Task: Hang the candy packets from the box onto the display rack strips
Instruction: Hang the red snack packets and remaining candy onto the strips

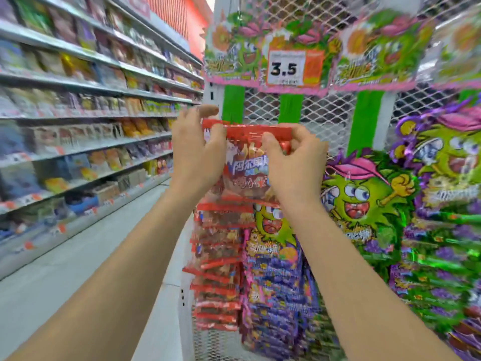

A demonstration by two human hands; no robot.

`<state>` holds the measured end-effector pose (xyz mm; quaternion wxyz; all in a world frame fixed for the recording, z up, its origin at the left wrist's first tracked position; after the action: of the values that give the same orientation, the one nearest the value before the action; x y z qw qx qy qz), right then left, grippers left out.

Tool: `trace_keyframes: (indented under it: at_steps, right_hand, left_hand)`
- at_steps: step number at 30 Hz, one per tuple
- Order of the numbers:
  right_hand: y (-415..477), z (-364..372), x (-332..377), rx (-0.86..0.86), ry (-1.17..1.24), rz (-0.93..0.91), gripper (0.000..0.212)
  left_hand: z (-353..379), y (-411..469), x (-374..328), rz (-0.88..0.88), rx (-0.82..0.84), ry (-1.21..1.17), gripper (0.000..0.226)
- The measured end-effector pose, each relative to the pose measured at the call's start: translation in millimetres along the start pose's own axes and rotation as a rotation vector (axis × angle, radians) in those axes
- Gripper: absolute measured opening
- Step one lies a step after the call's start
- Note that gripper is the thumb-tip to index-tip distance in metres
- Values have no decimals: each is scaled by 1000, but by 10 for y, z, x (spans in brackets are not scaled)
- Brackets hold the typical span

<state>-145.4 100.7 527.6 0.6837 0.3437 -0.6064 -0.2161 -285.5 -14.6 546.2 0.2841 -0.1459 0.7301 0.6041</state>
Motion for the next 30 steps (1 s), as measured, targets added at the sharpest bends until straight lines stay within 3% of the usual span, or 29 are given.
trace_keyframes:
  at_steps: [3, 8, 13, 16, 19, 20, 25, 30]
  right_hand:
    - [400, 308, 62, -8, 86, 101, 25]
    - [791, 608, 191, -57, 130, 174, 40]
    - [985, 738, 240, -92, 193, 266, 44]
    - [1028, 731, 214, -118, 185, 279, 42]
    - [1027, 728, 179, -111, 164, 291, 40]
    - [1028, 722, 177, -107, 157, 295, 40]
    - [1084, 656, 188, -12, 176, 346, 42]
    - [1081, 621, 216, 23, 107, 343, 46]
  left_hand:
    - [63, 424, -85, -174, 91, -35, 43]
    - [196, 712, -29, -478, 132, -211, 23]
    - [283, 779, 67, -597, 148, -327, 69]
    - [352, 800, 35, -631, 148, -381, 69]
    - [442, 847, 188, -715, 169, -480, 102]
    - [489, 897, 285, -724, 170, -507, 102]
    - [536, 852, 113, -718, 252, -542, 31]
    - [547, 805, 101, -766, 310, -584, 20]
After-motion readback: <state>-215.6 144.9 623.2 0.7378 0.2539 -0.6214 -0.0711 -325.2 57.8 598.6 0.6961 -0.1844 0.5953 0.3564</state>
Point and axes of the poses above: each hand's wrist, its own y-axis towards the middle knuckle, its own z-axis out of the palm, x = y × z, the point moved 5 cm from there along y, towards the middle knuckle, and after that the axes turned 2 degrees about -y, right-handed, at the moved point
